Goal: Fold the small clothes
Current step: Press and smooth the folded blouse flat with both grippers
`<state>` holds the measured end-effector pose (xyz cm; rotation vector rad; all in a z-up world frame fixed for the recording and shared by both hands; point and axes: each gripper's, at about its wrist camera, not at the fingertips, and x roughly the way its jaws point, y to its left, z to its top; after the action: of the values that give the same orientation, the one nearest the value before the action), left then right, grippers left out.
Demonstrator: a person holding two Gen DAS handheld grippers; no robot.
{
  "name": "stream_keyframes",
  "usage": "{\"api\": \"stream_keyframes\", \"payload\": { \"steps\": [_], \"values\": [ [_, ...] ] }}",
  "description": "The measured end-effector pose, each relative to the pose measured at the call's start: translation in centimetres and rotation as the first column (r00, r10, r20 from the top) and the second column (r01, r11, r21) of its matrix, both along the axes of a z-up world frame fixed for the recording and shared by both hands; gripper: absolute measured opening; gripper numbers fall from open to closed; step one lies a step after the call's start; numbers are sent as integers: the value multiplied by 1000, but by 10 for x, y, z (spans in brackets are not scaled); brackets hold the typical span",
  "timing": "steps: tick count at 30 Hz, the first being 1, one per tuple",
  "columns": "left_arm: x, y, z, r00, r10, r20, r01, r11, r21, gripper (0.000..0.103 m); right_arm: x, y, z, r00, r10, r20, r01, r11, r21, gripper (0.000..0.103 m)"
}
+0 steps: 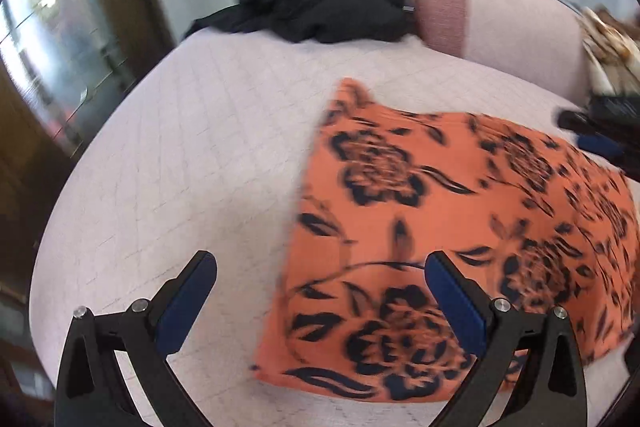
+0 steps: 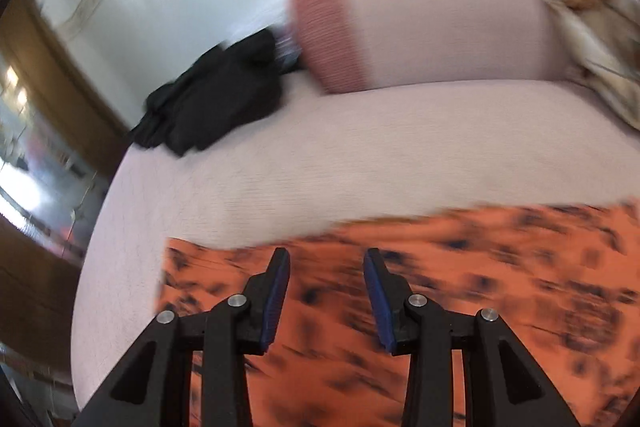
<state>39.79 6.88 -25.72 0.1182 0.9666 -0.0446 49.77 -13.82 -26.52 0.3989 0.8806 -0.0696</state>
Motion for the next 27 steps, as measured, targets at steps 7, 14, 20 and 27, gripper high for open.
{"api": "stream_keyframes", "payload": {
  "steps": [7, 14, 20, 27],
  "values": [
    [-8, -42, -20, 985, -168, -34, 167, 986, -27, 103, -125, -101, -7, 977, -204, -57, 200, 977, -75, 42],
    [-16, -65, -40, 963, -264, -60, 264, 964, -10, 103, -199, -130, -56, 967, -229, -106, 233, 972, 24, 45],
    [-18, -58, -46, 964, -266, -2, 266, 963, -31, 103, -229, -123, -43, 977, -211, -4, 211, 977, 11, 45],
    [-38, -58, -41, 979, -194, -63, 194, 981, -14, 103, -249, -137, -28, 973, -221, 67, 220, 975, 26, 45]
  ]
}}
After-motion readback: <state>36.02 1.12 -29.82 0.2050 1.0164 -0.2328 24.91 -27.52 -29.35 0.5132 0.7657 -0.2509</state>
